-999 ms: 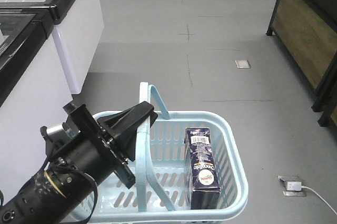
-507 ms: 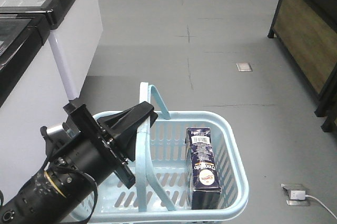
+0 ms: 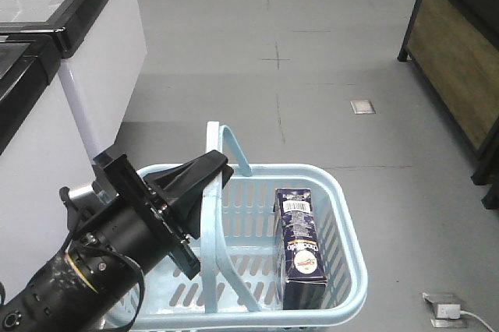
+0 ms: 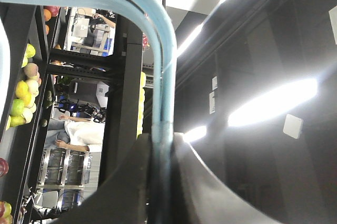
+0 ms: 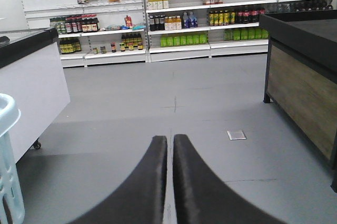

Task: Left arm holds basket, right arm returns cookies
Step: 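Drive the base toward the drink shelves holding the basket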

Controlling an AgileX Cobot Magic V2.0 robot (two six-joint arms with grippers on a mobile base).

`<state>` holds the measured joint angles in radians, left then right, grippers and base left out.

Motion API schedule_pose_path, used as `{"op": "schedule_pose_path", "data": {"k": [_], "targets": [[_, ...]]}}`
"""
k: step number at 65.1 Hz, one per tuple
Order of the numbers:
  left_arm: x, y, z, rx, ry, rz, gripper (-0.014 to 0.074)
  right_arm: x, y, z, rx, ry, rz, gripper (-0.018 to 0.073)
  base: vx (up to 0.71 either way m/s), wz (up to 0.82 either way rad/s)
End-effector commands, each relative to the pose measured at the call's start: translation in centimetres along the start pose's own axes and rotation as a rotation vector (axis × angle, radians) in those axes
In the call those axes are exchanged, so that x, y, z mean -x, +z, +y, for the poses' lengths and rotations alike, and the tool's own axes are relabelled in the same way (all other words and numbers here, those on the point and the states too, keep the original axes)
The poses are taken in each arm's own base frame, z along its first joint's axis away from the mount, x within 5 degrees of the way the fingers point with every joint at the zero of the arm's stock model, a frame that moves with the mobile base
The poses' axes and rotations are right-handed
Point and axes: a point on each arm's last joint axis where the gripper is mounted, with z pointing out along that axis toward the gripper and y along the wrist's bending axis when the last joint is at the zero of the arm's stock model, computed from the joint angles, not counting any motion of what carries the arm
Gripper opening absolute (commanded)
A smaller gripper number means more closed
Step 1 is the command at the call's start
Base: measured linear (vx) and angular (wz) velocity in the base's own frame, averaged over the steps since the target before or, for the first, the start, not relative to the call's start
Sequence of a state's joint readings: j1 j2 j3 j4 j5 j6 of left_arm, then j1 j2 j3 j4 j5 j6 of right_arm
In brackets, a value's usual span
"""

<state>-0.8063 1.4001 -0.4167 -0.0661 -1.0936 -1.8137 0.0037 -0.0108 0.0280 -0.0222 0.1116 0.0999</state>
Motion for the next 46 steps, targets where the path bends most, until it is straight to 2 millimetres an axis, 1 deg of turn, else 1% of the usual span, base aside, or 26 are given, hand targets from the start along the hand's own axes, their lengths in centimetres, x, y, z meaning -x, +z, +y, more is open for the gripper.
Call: {"op": "schedule_pose_path", "data": {"k": [1,46], "targets": [[-1.12,-0.22,-4.12,-0.339,-0.012,0.085,-0.0003,0.11,-0.02,0.0,0.002,-0.012,-0.066,-0.0006,0.18,-0.03],[-1.12,-0.22,-4.12,-0.339,-0.012,0.085,-0.0003,0.11,-0.02,0.0,0.002,-0.012,-0.066,-0.0006,0.22,-0.07]]}}
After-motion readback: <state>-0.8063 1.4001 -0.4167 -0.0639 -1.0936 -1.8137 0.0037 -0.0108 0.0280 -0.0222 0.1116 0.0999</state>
